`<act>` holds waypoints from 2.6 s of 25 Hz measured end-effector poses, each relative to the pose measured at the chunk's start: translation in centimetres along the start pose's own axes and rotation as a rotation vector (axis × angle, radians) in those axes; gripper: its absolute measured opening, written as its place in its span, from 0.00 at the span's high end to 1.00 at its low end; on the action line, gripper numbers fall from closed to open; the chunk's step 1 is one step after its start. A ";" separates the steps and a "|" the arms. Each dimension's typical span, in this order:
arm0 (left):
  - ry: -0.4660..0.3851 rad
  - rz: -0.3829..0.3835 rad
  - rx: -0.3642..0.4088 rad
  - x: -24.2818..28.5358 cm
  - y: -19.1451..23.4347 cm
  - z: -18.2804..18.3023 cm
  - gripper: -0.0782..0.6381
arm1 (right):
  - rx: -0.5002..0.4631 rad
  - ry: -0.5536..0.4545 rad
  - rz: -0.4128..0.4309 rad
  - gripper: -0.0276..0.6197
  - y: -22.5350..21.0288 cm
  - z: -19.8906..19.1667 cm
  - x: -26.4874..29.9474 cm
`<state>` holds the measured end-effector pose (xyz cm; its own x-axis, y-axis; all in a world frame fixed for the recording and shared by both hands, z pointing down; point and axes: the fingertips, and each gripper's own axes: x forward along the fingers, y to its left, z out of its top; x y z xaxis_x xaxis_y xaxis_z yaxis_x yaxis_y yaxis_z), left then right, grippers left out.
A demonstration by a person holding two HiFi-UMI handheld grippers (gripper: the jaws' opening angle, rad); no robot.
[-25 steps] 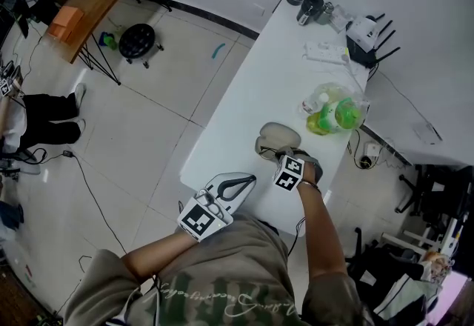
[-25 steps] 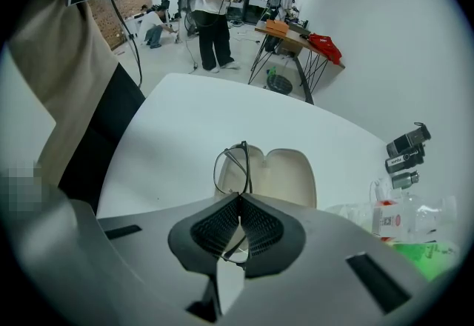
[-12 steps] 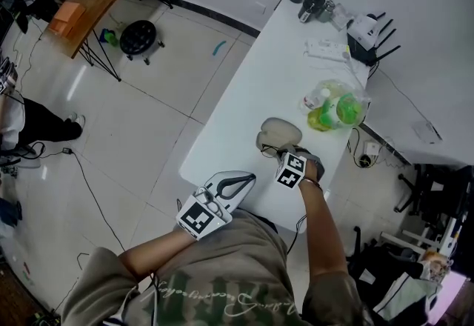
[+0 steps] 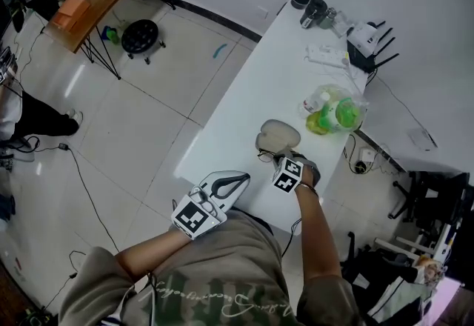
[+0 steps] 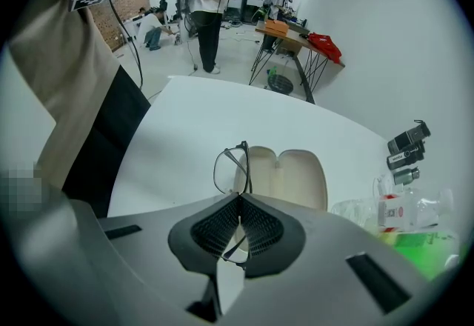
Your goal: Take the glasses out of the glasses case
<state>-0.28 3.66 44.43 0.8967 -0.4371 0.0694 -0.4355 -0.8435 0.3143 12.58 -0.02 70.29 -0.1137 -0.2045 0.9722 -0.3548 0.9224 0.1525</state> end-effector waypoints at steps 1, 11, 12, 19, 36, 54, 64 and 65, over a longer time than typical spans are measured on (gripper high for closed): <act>-0.001 -0.001 0.001 -0.1 -0.1 0.0 0.88 | -0.001 0.001 -0.001 0.93 0.1 0.1 -0.1; -0.009 0.003 0.017 -1.8 -0.1 -0.1 0.88 | -0.005 0.017 -0.004 0.93 1.3 0.3 0.0; -0.006 0.007 0.009 -2.0 -0.1 -0.1 0.88 | -0.005 0.016 -0.005 0.93 1.4 0.4 -0.2; -0.003 0.015 -0.001 -2.8 0.1 -0.1 0.88 | -0.002 0.024 0.002 0.93 2.1 0.5 -0.1; -0.015 -0.006 0.006 -3.0 0.7 0.4 0.88 | 0.011 0.030 -0.019 0.93 2.0 1.2 -1.4; -0.009 -0.056 0.001 -2.6 0.9 0.5 0.88 | 0.043 0.045 0.024 0.93 5.3 1.2 -0.7; 0.003 -0.048 0.003 -2.4 1.0 0.5 0.88 | 0.016 0.051 0.049 0.93 6.9 1.4 -0.2; 0.006 -0.044 0.001 -2.5 1.0 0.6 0.88 | 0.011 0.051 0.050 0.93 7.1 1.5 -0.2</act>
<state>-2.99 3.70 44.04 0.9155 -0.3977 0.0613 -0.3957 -0.8623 0.3159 8.71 6.09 70.95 -0.0844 -0.1406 0.9865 -0.3604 0.9273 0.1013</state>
